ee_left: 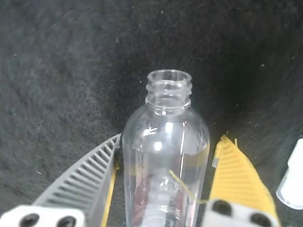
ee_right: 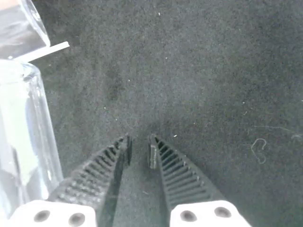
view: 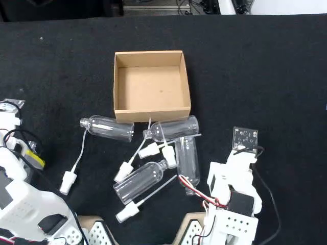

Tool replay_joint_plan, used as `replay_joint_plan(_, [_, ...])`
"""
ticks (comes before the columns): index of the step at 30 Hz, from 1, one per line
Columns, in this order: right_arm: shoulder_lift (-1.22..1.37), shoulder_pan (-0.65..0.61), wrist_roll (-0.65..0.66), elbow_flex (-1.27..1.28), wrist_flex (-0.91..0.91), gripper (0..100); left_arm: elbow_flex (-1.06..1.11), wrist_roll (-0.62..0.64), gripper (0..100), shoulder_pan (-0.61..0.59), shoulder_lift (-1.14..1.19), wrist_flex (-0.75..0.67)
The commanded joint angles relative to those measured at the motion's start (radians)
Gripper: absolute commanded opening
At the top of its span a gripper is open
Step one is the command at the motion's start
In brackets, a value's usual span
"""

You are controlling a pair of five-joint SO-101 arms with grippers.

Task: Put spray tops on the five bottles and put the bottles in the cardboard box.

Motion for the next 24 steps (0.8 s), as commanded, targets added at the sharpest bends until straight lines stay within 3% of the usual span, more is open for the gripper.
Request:
replay_joint_plan(1, [-0.093,-0.005,0.005,-0.01,0.008,5.3,-0.016,-0.046,29,0.007,-0.02,0.0])
replay_joint_plan(9, [-0.093,-0.005,0.005,-0.01,0.008,5.3,0.005,-0.115,28,-0.005,-0.018,-0.049])
replay_joint_plan(15, [-0.093,-0.005,0.005,-0.01,-0.002,5.3,0.039,-0.1,2,0.01,-0.02,-0.04])
replay_joint_plan(18, [-0.093,-0.005,0.008,-0.012,-0.057,5.3,0.016,-0.009,3,0.007,-0.031,-0.038])
replay_joint_plan(20, [-0.093,-0.005,0.061,-0.012,-0.104,5.3,-0.002,0.041,3,0.001,-0.078,-0.037])
replay_joint_plan(24, [-0.093,-0.005,0.344,-0.013,-0.198,5.4,-0.002,0.121,3,0.002,-0.245,0.02])
